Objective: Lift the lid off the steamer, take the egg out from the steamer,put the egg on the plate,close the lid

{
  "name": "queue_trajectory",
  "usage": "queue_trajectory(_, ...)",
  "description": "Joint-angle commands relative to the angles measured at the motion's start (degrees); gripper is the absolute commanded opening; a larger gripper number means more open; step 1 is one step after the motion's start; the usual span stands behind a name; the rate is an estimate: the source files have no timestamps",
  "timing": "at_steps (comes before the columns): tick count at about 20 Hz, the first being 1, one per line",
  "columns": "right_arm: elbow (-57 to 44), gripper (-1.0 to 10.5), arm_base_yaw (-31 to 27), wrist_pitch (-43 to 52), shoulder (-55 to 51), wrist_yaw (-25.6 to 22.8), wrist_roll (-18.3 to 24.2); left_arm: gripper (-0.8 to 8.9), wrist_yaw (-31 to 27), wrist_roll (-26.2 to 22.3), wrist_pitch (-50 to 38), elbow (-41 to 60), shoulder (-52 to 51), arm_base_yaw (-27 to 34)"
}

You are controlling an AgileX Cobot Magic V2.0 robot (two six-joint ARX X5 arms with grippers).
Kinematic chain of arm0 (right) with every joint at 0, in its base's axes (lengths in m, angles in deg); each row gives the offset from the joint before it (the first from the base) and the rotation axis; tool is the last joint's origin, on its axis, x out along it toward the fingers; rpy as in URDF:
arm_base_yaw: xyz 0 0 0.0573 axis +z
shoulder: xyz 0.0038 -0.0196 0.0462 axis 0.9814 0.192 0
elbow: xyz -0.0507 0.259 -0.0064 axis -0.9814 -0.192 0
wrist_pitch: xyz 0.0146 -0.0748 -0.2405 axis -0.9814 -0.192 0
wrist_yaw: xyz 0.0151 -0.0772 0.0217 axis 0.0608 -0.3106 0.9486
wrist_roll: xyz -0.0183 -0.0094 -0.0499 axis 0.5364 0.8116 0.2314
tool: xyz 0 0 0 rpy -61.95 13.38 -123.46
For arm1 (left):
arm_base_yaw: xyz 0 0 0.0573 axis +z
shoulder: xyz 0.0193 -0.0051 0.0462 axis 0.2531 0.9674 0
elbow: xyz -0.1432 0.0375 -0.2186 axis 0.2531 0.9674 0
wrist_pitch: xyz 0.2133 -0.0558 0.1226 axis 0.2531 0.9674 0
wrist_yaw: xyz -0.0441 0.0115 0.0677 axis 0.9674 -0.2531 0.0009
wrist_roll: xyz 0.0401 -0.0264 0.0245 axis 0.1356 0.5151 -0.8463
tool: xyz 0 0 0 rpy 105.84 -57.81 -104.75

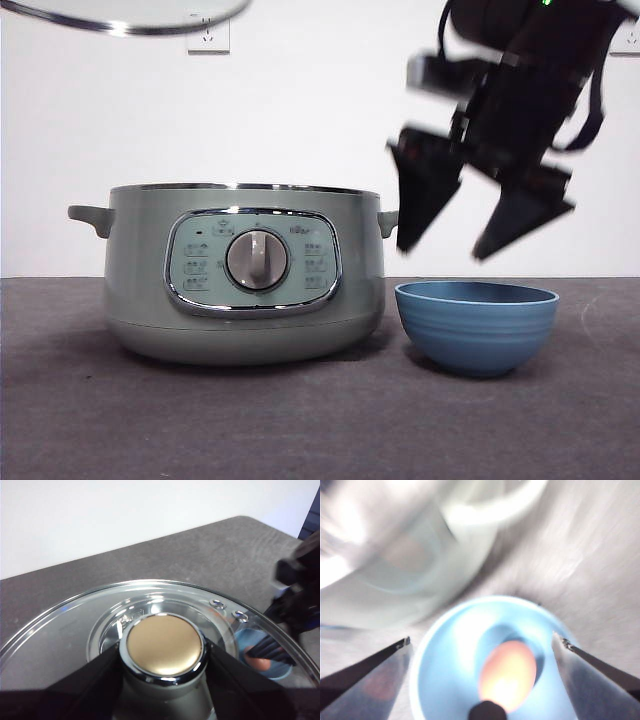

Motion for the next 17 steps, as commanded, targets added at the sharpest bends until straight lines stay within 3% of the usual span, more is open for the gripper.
queue_trajectory(1,-0.5,4.7,0.1,-1.1,-6.9,-0.2,0.2,-0.09,1.5,-0.9,-6.6,-0.3,3.3,-0.2)
queue_trajectory(10,-0.5,4.7,0.1,-4.2,-37.8,-2.5,-1.3,-0.08,2.9,-1.0,-22.1,-0.3,23.3,-0.3)
queue_trajectory(17,-0.5,4.7,0.1,-6.3,-50.1,-3.3,-2.9,-0.09,2.8,-1.0,-31.1,-0.3,33.5,-1.5)
